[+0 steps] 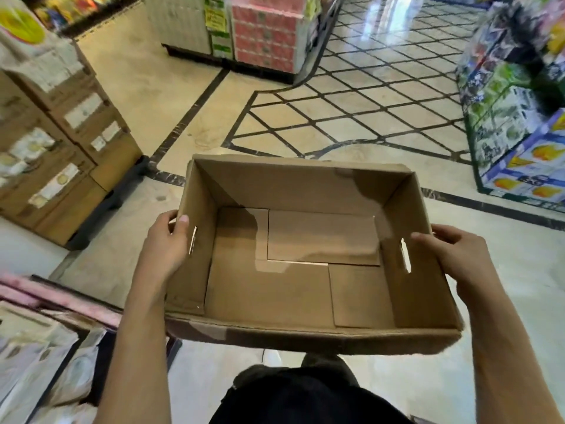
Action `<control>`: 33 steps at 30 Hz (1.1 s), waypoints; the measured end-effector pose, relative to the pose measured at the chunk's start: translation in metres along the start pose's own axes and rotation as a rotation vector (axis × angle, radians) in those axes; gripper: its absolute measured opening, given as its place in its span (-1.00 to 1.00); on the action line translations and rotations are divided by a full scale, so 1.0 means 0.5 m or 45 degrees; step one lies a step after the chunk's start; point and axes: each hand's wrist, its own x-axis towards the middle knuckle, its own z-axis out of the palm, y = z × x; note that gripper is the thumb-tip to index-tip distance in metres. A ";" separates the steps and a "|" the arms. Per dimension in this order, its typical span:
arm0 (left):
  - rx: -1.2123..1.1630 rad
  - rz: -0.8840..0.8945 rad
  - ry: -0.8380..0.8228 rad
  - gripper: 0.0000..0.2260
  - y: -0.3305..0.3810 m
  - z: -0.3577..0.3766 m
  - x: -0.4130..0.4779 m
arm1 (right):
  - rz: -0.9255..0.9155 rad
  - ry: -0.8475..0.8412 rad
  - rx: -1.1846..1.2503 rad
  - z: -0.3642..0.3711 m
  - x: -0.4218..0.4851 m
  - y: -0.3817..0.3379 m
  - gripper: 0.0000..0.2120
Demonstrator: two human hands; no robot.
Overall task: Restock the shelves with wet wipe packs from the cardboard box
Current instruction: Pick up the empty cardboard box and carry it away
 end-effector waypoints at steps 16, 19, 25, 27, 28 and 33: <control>-0.027 -0.212 0.241 -0.61 0.154 0.031 0.386 | -0.173 -0.297 -0.057 0.245 0.494 -0.284 -0.58; -0.024 -0.236 0.291 -0.60 0.185 0.038 0.449 | -0.212 -0.365 -0.049 0.281 0.583 -0.336 -0.56; -0.039 -0.292 0.316 -0.59 0.219 0.050 0.568 | -0.253 -0.422 -0.087 0.370 0.722 -0.427 -0.59; -0.048 -0.326 0.315 -0.59 0.222 0.052 0.618 | -0.262 -0.457 -0.111 0.408 0.758 -0.458 -0.60; -0.049 -0.339 0.317 -0.59 0.223 0.051 0.641 | -0.264 -0.469 -0.118 0.426 0.773 -0.474 -0.61; -0.066 -0.364 0.355 -0.60 0.227 0.029 0.798 | -0.282 -0.489 -0.152 0.554 0.873 -0.573 -0.56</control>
